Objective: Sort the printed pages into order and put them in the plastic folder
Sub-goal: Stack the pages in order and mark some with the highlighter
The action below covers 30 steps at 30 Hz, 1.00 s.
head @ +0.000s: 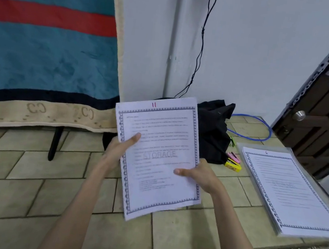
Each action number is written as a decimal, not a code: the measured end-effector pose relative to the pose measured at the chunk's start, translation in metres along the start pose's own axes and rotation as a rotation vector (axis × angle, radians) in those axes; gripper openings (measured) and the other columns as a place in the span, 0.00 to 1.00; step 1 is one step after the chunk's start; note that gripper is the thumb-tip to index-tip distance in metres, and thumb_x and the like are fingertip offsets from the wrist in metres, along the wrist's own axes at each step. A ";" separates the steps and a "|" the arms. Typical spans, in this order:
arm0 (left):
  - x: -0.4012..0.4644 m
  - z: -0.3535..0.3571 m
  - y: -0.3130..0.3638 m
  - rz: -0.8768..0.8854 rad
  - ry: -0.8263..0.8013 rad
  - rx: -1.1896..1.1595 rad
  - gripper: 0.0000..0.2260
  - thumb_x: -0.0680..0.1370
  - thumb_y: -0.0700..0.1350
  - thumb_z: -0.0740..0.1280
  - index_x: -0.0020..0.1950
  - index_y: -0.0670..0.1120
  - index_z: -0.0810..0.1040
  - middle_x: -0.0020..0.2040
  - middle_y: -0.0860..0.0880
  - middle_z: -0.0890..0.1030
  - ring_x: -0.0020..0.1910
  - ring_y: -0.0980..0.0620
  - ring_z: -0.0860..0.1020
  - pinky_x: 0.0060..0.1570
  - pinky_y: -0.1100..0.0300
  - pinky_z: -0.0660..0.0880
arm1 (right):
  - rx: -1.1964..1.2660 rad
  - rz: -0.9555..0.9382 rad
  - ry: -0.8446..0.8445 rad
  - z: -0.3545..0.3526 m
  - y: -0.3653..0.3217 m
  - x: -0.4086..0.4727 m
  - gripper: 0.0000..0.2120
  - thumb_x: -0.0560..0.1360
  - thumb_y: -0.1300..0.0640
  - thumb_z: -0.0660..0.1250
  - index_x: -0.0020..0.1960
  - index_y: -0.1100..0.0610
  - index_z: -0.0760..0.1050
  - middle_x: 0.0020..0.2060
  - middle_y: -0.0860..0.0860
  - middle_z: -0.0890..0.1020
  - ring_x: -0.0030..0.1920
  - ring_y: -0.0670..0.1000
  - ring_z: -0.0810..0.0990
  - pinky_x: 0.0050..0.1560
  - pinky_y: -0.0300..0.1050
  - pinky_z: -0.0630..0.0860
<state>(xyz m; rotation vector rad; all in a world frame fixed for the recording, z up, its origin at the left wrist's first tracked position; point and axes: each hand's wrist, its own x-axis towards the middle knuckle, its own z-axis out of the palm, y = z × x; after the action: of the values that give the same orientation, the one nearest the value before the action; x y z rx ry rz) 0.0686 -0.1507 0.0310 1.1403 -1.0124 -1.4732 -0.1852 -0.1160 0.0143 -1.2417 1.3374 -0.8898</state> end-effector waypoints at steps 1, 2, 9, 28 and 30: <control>0.006 0.004 0.005 -0.025 -0.045 -0.080 0.17 0.69 0.50 0.70 0.57 0.47 0.79 0.55 0.46 0.82 0.54 0.46 0.81 0.55 0.48 0.78 | 0.024 0.011 -0.009 -0.003 0.002 -0.003 0.20 0.64 0.65 0.77 0.53 0.54 0.78 0.51 0.50 0.84 0.48 0.45 0.84 0.47 0.41 0.81; 0.012 0.010 0.009 -0.056 -0.088 -0.131 0.17 0.70 0.49 0.69 0.58 0.46 0.78 0.56 0.46 0.82 0.54 0.46 0.81 0.55 0.47 0.77 | 0.061 0.015 -0.019 -0.005 0.003 -0.007 0.20 0.65 0.68 0.76 0.55 0.56 0.77 0.51 0.50 0.83 0.47 0.44 0.83 0.45 0.38 0.81; 0.032 0.048 -0.016 -0.139 -0.120 0.031 0.10 0.74 0.42 0.69 0.55 0.46 0.79 0.52 0.46 0.83 0.48 0.48 0.83 0.50 0.49 0.80 | 0.102 0.192 0.000 -0.034 0.024 -0.024 0.24 0.61 0.58 0.80 0.56 0.61 0.79 0.51 0.55 0.85 0.49 0.54 0.84 0.54 0.55 0.80; 0.030 0.055 -0.028 -0.227 -0.196 -0.050 0.08 0.79 0.40 0.61 0.55 0.44 0.77 0.54 0.43 0.82 0.47 0.47 0.83 0.43 0.53 0.81 | 0.264 0.133 0.118 -0.047 0.023 -0.002 0.11 0.67 0.65 0.76 0.48 0.58 0.82 0.47 0.56 0.85 0.46 0.54 0.85 0.44 0.48 0.82; 0.037 0.052 -0.023 -0.154 -0.158 -0.078 0.10 0.80 0.41 0.60 0.59 0.48 0.76 0.58 0.43 0.80 0.52 0.47 0.82 0.50 0.51 0.79 | 0.246 0.151 0.066 -0.045 0.019 -0.003 0.09 0.67 0.65 0.75 0.47 0.58 0.81 0.44 0.55 0.85 0.42 0.52 0.86 0.38 0.43 0.81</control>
<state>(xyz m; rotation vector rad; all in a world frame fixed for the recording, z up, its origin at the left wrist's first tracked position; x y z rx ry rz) 0.0098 -0.1810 0.0143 1.0786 -0.9826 -1.7328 -0.2332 -0.1154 0.0039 -0.9173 1.3112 -0.9627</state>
